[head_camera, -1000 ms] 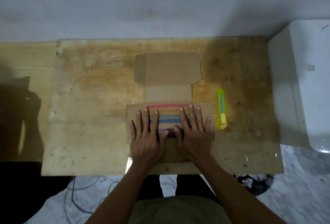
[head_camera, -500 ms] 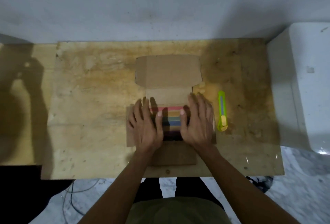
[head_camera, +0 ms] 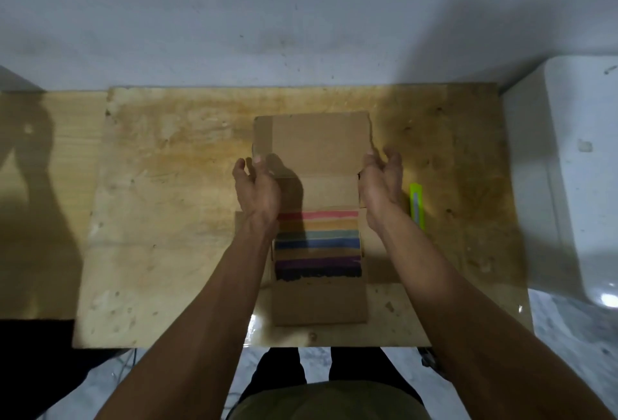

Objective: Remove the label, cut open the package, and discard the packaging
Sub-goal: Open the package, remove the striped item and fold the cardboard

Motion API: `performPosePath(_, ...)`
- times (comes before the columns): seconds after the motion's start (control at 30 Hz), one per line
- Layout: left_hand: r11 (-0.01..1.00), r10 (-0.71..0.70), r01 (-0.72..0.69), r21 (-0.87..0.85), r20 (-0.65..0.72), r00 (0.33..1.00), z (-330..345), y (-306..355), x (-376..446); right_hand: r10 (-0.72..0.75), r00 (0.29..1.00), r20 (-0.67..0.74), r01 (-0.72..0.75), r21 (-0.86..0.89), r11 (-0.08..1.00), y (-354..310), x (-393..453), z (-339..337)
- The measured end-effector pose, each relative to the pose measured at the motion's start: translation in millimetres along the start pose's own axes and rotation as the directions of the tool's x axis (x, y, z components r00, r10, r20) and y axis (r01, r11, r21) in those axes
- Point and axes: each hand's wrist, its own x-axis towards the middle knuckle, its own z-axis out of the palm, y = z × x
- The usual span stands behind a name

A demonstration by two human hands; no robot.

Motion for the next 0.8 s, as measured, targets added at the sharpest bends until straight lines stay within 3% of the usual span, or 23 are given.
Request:
performPosePath(0.23,0.975,-0.105,0.114,-0.191,0.06,0.993,-12,7,4,0.055,0.992,0.113,-0.067,0.107,0.992,-10,-6,-15)
performPosePath(0.37,0.933,-0.17,0.194,-0.303,0.103,0.98,-23,20,-15,0.164,0.958,0.235,-0.219,0.228,0.949,-19,-20,-30)
performPosePath(0.5,0.853,-0.227,0.318,-0.414,0.255,0.94,-49,25,-29,0.172,0.911,0.374,-0.316,0.367,0.875,-18,-28,-51)
performPosePath(0.6,0.846,-0.189,0.358,-0.395,0.405,0.895,-69,22,-38,0.142,0.895,0.423,-0.317,0.378,0.87,-12,-37,-66)
performPosePath(0.7,0.874,-0.159,0.371,-0.314,0.537,0.829,-86,16,-41,0.076,0.878,0.472,-0.218,0.253,0.943,-1,-42,-82)
performPosePath(0.8,0.965,-0.145,0.243,-0.102,0.565,0.812,-97,11,-44,0.0,0.863,0.504,-0.059,0.102,0.993,7,-48,-92)
